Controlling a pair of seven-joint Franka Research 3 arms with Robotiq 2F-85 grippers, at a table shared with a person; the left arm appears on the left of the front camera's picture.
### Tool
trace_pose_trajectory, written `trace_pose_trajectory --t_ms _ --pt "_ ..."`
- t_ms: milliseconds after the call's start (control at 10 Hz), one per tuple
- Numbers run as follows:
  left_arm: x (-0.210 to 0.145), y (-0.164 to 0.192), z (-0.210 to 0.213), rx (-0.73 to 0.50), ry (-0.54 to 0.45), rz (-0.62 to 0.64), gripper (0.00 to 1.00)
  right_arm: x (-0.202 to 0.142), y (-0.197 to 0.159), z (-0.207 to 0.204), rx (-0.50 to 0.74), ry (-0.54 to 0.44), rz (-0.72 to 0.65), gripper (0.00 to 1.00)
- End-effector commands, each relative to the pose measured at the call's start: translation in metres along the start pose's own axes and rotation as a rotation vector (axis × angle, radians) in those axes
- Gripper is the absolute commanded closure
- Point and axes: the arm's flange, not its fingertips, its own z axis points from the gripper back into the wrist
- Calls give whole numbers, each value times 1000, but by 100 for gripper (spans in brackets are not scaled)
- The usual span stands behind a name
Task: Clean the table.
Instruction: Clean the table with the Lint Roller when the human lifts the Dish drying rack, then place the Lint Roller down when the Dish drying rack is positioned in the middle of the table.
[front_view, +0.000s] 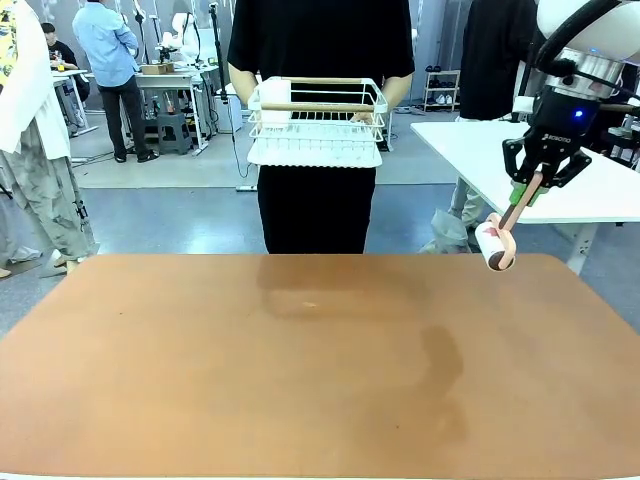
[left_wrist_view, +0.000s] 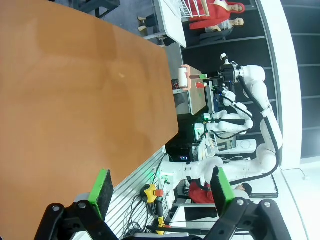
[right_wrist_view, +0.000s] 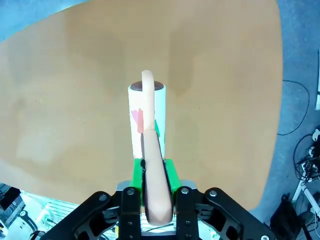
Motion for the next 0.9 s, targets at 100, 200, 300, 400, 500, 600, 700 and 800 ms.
trace_pose_trajectory --t_ms 100,200,300,400,500,600,700,800 --pt "-3 -1 2 -13 -1 -8 0 -7 -4 8 22 -24 -4 100" --pt "-3 -1 2 -13 -1 -8 0 -7 -4 8 22 -24 -4 100" --pt "-3 -1 2 -13 -1 -8 0 -7 -4 8 22 -24 -4 100" --pt "-3 -1 2 -13 -1 -8 0 -7 -4 8 22 -24 -4 100" --pt "-3 -1 2 -13 -1 -8 0 -7 -4 8 22 -24 -4 100" --pt "-3 -1 2 -13 -1 -8 0 -7 -4 8 22 -24 -4 100" --pt "-3 -1 2 -13 -1 -8 0 -7 -4 8 22 -24 -4 100" --pt "-3 -1 2 -13 -1 -8 0 -7 -4 8 22 -24 -4 100"
